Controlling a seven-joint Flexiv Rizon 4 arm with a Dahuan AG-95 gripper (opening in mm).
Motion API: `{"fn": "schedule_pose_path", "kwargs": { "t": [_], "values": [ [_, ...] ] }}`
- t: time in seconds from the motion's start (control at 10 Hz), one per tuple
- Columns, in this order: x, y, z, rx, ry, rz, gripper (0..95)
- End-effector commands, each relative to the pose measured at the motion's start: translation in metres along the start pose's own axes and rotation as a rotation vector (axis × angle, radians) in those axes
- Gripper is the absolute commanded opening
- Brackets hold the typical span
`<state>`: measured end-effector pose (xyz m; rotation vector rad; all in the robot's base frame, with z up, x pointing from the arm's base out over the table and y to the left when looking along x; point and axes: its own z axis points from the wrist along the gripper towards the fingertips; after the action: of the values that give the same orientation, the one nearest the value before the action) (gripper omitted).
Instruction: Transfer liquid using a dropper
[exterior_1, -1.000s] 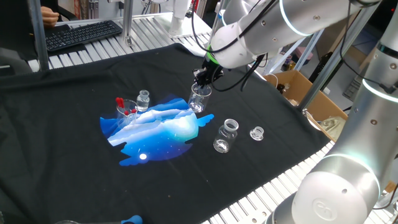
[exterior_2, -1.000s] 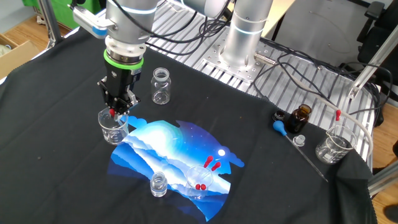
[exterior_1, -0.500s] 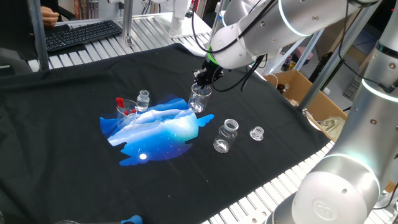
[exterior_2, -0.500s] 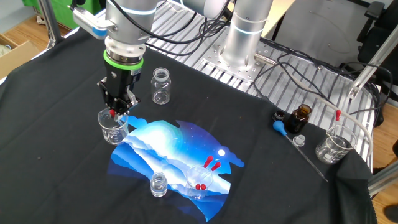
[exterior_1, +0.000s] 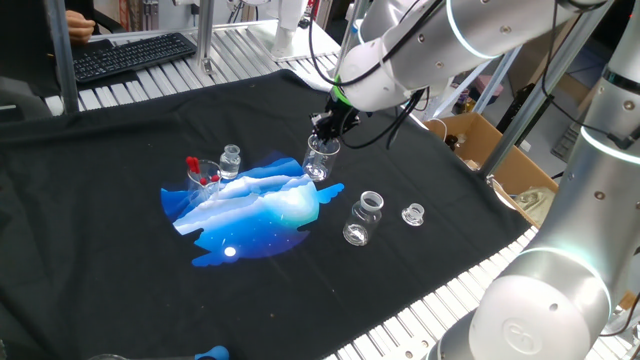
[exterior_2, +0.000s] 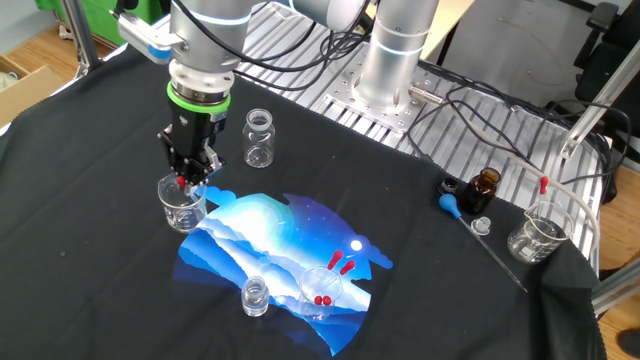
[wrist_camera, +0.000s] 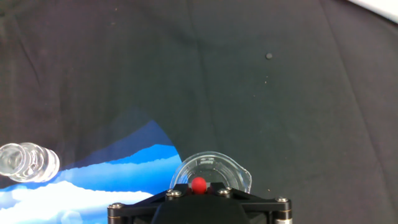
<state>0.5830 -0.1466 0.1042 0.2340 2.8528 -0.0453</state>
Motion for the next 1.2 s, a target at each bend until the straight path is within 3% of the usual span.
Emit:
{"fn": "schedule_pose_path", "kwargs": {
  "t": [0.1,0.5,0.8,0.9,1.2],
  "values": [
    [-0.0002,-0.0002,0.0004,0.003,0.007,0.005,19.0],
    [-0.0002,-0.0001,0.0004,0.007,0.028,0.006,19.0],
    [-0.0003,-0.0001,0.0004,-0.018,0.127,-0.023,19.0],
    [-0.0001,-0.0007,0.0003,-0.023,0.149,-0.03,19.0],
    [0.0002,-0.0088,-0.0036,-0.048,0.161,-0.032,19.0]
  ]
}}
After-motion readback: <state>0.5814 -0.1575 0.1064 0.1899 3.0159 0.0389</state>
